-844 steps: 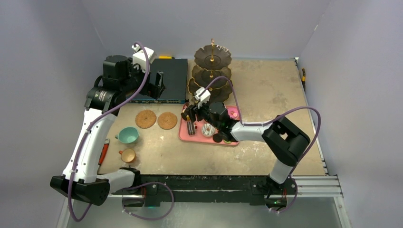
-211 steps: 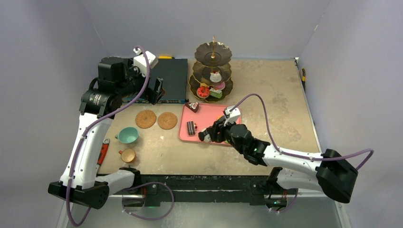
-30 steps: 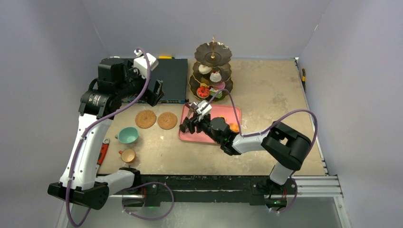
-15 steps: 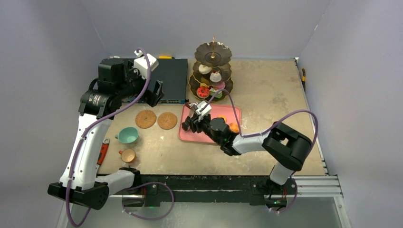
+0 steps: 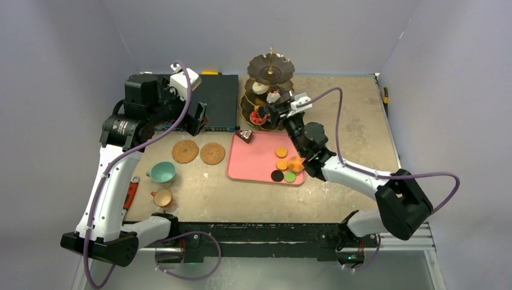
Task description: Serve the afternoon tea
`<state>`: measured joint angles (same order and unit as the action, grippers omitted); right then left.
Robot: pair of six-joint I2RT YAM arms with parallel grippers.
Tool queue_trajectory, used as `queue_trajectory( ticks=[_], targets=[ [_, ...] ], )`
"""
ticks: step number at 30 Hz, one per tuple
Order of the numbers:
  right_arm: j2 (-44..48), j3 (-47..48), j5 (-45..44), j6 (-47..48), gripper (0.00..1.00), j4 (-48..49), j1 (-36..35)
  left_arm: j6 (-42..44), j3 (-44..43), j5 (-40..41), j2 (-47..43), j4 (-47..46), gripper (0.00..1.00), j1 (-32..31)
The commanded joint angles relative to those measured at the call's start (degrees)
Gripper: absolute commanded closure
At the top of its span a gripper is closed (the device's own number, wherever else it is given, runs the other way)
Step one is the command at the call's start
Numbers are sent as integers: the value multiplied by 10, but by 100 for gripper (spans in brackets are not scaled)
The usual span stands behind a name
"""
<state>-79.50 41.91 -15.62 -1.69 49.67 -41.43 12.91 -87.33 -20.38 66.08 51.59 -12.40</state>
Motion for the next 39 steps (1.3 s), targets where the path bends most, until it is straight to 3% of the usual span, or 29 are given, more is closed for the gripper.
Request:
queue_trajectory(
  ticks=[1,11,25,31,39],
  targets=[
    [26,37,-7,14,55,-18,55,5,-21,-6,-10,-5,1,2],
    [-13,74,-19,40,57,30,164,5,-22,-9,-8,-5,1,3],
    [-128,140,33,72,55,106,188,1,-30,-11,0,-4,1,3],
    [-157,162,51,72,50,111,187,0,-31,-8,0,-4,1,3],
    [-154,152,70,55,33,98,187,2,-29,-8,0,-4,1,2]
  ],
)
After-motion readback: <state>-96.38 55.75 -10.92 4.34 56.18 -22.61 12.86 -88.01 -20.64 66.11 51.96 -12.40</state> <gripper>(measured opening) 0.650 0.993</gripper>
